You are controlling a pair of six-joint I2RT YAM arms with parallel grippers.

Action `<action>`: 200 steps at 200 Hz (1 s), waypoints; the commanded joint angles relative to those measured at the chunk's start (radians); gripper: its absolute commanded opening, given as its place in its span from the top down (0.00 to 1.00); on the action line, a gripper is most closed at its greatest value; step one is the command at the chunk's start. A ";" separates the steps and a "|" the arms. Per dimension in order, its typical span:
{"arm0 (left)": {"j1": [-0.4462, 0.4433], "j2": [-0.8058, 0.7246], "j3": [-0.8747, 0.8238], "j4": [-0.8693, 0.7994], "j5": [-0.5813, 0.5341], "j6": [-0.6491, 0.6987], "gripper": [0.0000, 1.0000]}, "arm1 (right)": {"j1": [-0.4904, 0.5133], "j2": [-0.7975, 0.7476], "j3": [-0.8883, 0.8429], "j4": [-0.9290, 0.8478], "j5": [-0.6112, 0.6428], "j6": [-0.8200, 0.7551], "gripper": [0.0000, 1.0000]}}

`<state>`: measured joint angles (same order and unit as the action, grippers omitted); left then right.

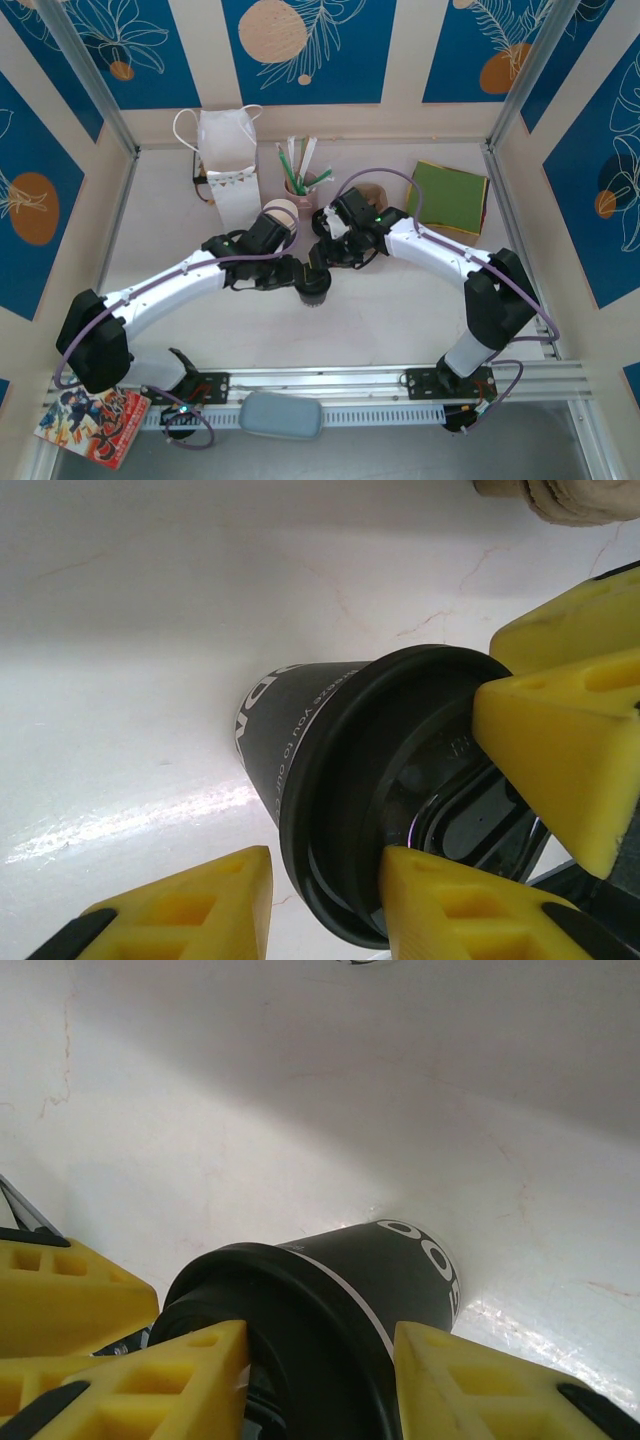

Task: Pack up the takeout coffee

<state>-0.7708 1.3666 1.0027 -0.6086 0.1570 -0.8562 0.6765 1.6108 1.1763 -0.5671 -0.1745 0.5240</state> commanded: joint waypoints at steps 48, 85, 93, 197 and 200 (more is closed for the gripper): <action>-0.019 0.044 -0.046 -0.072 -0.044 0.014 0.67 | 0.000 0.003 -0.046 -0.042 0.009 -0.005 0.58; -0.019 0.040 -0.024 -0.075 -0.047 0.017 0.67 | -0.003 -0.029 0.010 -0.072 0.010 -0.020 0.55; -0.018 0.042 -0.021 -0.074 -0.046 0.017 0.67 | -0.005 -0.042 0.025 -0.084 0.014 -0.021 0.53; -0.023 0.063 -0.009 -0.064 -0.040 0.019 0.67 | 0.006 -0.174 -0.064 -0.128 -0.018 -0.048 0.46; -0.023 0.063 -0.009 -0.064 -0.042 0.021 0.67 | 0.007 -0.176 -0.067 -0.128 -0.018 -0.047 0.46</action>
<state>-0.7811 1.3823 1.0134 -0.6056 0.1528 -0.8555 0.6746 1.4563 1.1515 -0.6579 -0.1616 0.4973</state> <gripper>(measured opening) 0.332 0.541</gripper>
